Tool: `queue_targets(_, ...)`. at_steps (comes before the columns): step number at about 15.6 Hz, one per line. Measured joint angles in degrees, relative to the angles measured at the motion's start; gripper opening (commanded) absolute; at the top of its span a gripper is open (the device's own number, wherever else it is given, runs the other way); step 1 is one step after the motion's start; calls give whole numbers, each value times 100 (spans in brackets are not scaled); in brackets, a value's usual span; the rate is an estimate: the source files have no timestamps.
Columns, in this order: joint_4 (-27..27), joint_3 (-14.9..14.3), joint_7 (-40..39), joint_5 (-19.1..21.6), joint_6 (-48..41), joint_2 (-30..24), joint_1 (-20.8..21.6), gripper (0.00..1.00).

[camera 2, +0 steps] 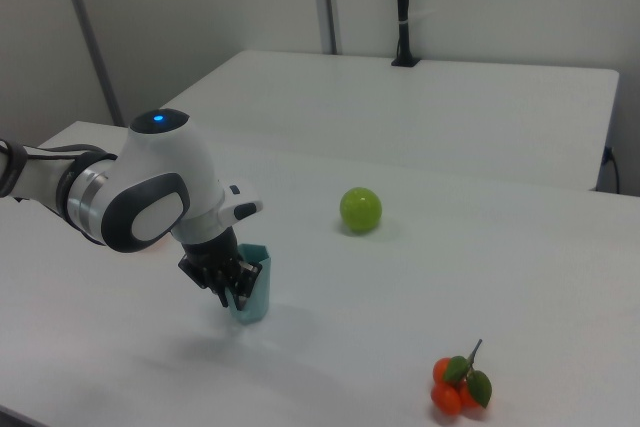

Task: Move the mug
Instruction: 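Lower the teal jug onto the table and open the gripper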

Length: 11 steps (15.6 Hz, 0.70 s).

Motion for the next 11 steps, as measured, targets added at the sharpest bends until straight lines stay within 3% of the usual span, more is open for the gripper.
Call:
queue_targets(8, -156, -64, 150, 0, -163, 18, -36, 100)
queue_targets(11, -115, -68, 398, 0, -353, -16, -42, 100)
